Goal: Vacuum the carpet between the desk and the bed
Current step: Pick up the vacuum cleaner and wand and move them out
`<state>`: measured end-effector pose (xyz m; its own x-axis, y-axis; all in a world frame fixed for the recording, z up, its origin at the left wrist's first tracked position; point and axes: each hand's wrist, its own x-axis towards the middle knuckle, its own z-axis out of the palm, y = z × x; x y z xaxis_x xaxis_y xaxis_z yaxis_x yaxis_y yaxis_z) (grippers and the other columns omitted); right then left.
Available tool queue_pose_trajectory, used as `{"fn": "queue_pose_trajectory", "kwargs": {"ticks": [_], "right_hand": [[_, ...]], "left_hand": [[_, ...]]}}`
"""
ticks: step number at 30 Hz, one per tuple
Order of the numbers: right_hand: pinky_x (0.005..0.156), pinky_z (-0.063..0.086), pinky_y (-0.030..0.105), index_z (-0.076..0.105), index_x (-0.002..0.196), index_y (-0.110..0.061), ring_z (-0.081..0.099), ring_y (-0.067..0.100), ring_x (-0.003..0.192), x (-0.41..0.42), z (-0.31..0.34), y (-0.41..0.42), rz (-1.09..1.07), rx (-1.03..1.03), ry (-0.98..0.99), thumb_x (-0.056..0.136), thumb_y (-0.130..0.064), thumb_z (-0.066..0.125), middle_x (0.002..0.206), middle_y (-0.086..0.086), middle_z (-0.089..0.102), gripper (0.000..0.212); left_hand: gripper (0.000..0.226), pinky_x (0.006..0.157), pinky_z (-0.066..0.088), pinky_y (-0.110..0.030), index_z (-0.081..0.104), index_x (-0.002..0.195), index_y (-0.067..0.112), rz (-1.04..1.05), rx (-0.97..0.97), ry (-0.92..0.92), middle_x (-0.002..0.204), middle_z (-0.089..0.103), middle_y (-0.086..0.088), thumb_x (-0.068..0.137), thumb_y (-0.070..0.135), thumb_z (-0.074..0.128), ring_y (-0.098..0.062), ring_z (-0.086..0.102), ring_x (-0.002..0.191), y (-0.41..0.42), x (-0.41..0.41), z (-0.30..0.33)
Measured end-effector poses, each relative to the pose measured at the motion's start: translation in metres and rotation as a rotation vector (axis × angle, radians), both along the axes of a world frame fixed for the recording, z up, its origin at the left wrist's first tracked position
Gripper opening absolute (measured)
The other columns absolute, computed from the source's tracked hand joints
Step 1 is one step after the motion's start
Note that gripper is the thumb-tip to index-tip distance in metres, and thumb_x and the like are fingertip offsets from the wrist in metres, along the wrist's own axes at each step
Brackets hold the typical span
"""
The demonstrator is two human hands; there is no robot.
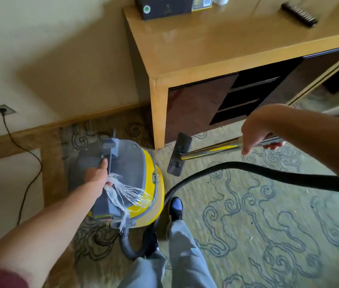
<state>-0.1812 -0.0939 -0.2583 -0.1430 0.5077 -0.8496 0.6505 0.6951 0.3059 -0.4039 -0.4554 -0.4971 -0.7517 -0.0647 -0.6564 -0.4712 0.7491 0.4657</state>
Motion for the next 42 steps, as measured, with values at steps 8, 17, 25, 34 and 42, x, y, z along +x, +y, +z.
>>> {"fn": "queue_pose_trajectory", "kwargs": {"ticks": [8,17,25,34,42], "right_hand": [[0.046,0.05,0.029,0.057,0.085,0.003,0.056,0.024,0.045,0.157,-0.014,0.01,-0.198,-0.01,0.0,0.092,-0.037,0.069,0.069,0.016,0.06,0.042],[0.043,0.05,0.03,0.055,0.093,0.006,0.058,0.025,0.039,0.296,-0.059,0.061,-0.347,-0.096,0.099,0.09,-0.034,0.072,0.069,0.018,0.06,0.043],[0.041,0.051,0.029,0.057,0.097,0.004,0.063,0.025,0.041,0.344,-0.088,0.105,-0.341,-0.088,0.113,0.091,-0.035,0.07,0.069,0.016,0.065,0.041],[0.048,0.055,0.029,0.058,0.106,0.004,0.065,0.023,0.049,0.342,-0.12,0.153,-0.302,-0.089,0.033,0.091,-0.038,0.071,0.077,0.016,0.068,0.046],[0.044,0.053,0.028,0.056,0.091,-0.001,0.064,0.022,0.047,0.328,-0.164,0.164,-0.32,-0.155,-0.021,0.091,-0.037,0.069,0.077,0.016,0.068,0.039]], "left_hand": [[0.061,0.047,0.059,-0.033,0.062,0.097,0.002,-0.039,-0.007,-0.039,0.085,0.067,-0.013,0.097,0.061,0.046,-0.029,0.068,0.052,0.024,0.093,-0.006],[0.067,0.036,0.049,-0.022,0.063,0.097,0.005,0.013,0.015,-0.022,0.071,0.063,-0.006,0.095,0.068,0.043,-0.021,0.062,0.047,0.085,0.158,-0.018],[0.064,0.038,0.048,-0.024,0.061,0.12,0.01,0.064,0.086,-0.004,0.099,0.065,-0.007,0.096,0.066,0.041,-0.019,0.063,0.049,0.16,0.192,-0.035],[0.067,0.091,0.058,-0.044,0.06,0.126,0.009,0.101,0.126,-0.058,0.109,0.063,-0.008,0.095,0.066,0.04,-0.032,0.069,0.103,0.235,0.176,-0.08],[0.075,0.091,0.058,-0.045,0.059,0.125,0.007,0.181,0.18,-0.071,0.116,0.067,-0.012,0.09,0.072,0.043,-0.034,0.071,0.103,0.271,0.16,-0.126]]}}
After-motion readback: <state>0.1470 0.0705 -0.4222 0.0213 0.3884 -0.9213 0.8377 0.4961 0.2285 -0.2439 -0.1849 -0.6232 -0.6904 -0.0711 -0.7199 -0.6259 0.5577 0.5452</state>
